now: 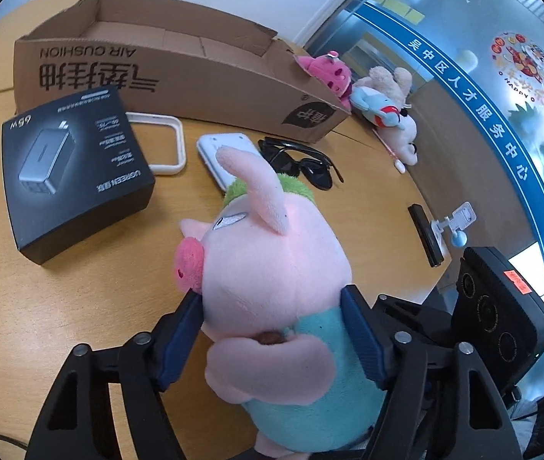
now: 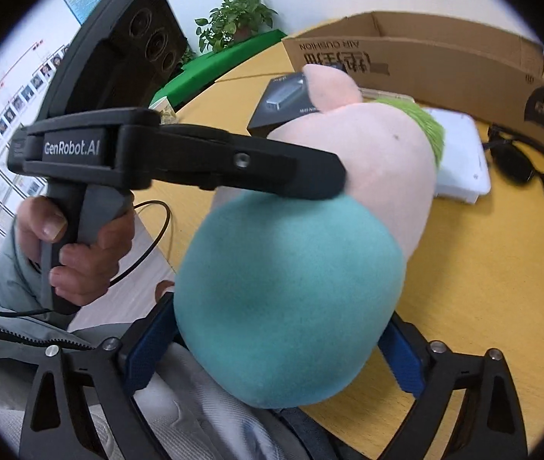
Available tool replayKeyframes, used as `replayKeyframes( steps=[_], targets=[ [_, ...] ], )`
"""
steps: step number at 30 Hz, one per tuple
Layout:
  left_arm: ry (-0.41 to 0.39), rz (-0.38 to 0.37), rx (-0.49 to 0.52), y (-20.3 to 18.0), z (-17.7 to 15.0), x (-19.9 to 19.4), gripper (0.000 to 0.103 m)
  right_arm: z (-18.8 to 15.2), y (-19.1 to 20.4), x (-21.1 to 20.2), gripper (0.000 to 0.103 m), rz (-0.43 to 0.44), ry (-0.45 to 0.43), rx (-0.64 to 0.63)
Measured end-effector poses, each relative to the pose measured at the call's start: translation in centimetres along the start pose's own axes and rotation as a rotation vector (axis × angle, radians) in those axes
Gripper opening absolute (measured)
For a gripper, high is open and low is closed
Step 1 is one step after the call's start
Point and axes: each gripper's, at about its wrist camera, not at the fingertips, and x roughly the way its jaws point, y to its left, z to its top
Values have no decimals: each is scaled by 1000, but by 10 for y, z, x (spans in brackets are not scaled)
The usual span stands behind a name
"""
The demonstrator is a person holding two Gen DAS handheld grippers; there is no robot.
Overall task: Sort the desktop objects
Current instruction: 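Move the left tool to the pink pig plush and close on it, then carry the pig plush with the left tool and release it into the cardboard box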
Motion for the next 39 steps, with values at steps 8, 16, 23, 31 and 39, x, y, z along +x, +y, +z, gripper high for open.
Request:
replayKeyframes(
  steps=[8,16,23,31,39],
  targets=[
    [-86,21,18,-17,32,-31,62,19,4,-29,91,9,-52,-29],
    [-316,102,167,-40,129,-96,62,121,11,-72,91,-63,-223,-170],
    [-445,155,259,-29,234,-148,62,232,11,-94,91,-90,-325,-261],
    [-475,176,240,16,354,-160,62,344,-17,-96,91,-94,-335,-300],
    [-358,227,139,95,437,-91,62,405,-88,-37,91,-66,-269,-209]
  ],
)
